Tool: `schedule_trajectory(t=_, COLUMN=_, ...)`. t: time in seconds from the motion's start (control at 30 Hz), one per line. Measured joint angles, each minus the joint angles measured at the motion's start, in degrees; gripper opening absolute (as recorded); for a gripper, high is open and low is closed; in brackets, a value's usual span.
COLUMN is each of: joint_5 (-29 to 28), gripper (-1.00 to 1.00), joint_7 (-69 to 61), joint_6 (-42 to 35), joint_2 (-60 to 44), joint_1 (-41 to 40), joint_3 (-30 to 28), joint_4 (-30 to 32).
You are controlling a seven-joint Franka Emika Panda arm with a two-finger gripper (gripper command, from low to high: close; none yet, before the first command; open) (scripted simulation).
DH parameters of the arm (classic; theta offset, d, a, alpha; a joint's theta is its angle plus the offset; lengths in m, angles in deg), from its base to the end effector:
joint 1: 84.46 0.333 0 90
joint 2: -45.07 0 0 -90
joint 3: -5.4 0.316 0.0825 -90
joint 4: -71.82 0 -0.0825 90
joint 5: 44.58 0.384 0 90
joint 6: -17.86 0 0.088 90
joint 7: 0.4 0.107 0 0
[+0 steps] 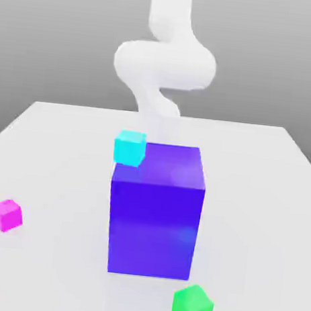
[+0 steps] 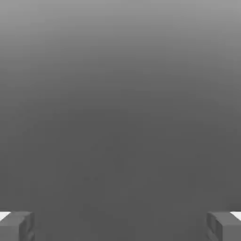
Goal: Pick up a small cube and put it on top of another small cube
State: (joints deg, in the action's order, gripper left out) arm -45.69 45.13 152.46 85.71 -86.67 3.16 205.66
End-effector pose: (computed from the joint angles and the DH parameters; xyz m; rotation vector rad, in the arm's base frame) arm 0.3802 -0.0347 0.6651 -2.4706 1.1392 -0.9573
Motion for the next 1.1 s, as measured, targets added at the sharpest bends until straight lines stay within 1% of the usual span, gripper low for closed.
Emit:
schedule_trajectory(t=0.2, joint_5=-1.9, gripper=0.00, joint_7=-1.4, joint_6=6.9, joint_2=-12.6, joint_1=-5.3, joint_3=-6.5, joint_4=5.0)
schedule_trajectory(t=0.37, joint_5=-2.0, gripper=0.00, joint_7=-3.5, joint_6=12.5, joint_2=-22.7, joint_1=-9.3, joint_3=-12.6, joint_4=9.1)
schedule_trajectory(t=0.5, joint_5=-0.3, gripper=0.00, joint_7=-6.6, joint_6=17.0, joint_2=-31.1, joint_1=-12.4, joint_3=-17.6, joint_4=12.4)
schedule_trajectory(t=0.63, joint_5=4.2, gripper=0.00, joint_7=-11.6, joint_6=21.5, joint_2=-39.8, joint_1=-17.2, joint_3=-21.1, joint_4=15.7)
schedule_trajectory(t=0.7, joint_5=7.5, gripper=0.00, joint_7=-14.8, joint_6=23.6, joint_2=-44.3, joint_1=-20.0, joint_3=-21.6, joint_4=17.3)
schedule_trajectory(t=0.77, joint_5=11.3, gripper=0.00, joint_7=-18.3, joint_6=25.9, joint_2=-48.8, joint_1=-22.6, joint_3=-20.7, joint_4=18.3)
schedule_trajectory(t=0.93, joint_5=21.2, gripper=0.00, joint_7=-26.0, joint_6=33.2, joint_2=-59.2, joint_1=-30.8, joint_3=-11.2, joint_4=16.5)
schedule_trajectory(t=0.97, joint_5=22.5, gripper=-1.00, joint_7=-27.1, joint_6=34.6, joint_2=-60.9, joint_1=-32.3, joint_3=-9.4, joint_4=16.1)
schedule_trajectory(t=1.1, joint_5=22.4, gripper=-1.00, joint_7=-27.0, joint_6=34.5, joint_2=-60.9, joint_1=-32.3, joint_3=-9.4, joint_4=16.1)
